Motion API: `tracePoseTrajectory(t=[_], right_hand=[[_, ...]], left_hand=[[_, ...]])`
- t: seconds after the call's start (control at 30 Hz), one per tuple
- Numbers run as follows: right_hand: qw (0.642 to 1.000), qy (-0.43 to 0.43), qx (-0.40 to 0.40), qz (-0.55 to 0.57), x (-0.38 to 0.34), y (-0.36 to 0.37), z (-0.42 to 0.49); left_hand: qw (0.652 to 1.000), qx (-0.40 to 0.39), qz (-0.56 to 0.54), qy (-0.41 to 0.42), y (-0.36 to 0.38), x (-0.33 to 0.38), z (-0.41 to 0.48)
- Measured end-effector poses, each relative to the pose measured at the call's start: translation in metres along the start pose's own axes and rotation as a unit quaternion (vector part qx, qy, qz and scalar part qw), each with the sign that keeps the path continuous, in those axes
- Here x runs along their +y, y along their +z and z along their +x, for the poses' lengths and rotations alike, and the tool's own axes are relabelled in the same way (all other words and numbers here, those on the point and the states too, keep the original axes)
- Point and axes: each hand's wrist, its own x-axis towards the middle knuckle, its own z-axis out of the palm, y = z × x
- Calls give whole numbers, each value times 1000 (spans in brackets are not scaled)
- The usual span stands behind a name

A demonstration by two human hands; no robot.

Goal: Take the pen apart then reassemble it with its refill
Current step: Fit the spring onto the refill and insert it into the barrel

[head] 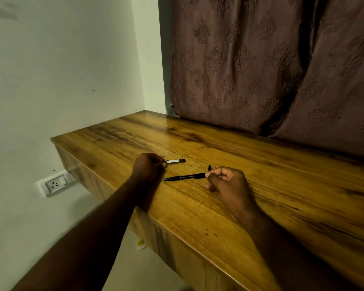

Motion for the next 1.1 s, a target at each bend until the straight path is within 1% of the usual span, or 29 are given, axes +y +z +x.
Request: tracePoseTrajectory(t=[0.03,0.1,0.2,0.33,0.53,0.63,0.67,0.77,0.8,0.87,0.93,1.0,1.1], right_hand=[[1000,0,-4,1,-1,0,-1],[1000,4,-13,10,-3,1,-2],[1000,10,-13,15,-4,2,-3],[1000,12,-14,12,-5,2,-3],[1000,7,-19,-2,-5,2,-5],[999,32,-11,23,-8,-2,-3],[997,50,-3,50,-8,-6,-1],[986,75,47,142,-5,-20,8],[982,77,71,160,-4,-25,12],[975,81,121,168,-2,-31,18],[976,65,167,125,-1,-34,22],[980,29,194,31,1,-35,26],[979,10,173,-110,9,-29,30]], left_hand=[[999,4,34,-3,0,2,2],[998,2,67,-15,-1,3,6],[997,-25,55,-37,-4,6,9],[994,-80,56,-47,-13,13,12],[995,-74,59,-31,-13,9,9],[993,-82,59,-52,-20,8,8],[994,-79,38,-61,-23,6,7],[991,-30,-105,-75,-29,5,-8],[989,-6,-131,-67,-30,4,-13],[991,30,-129,-32,-33,2,-18],[991,37,-127,-15,-37,2,-21],[995,42,-86,12,-36,4,-27],[996,40,-5,84,-19,12,-43]])
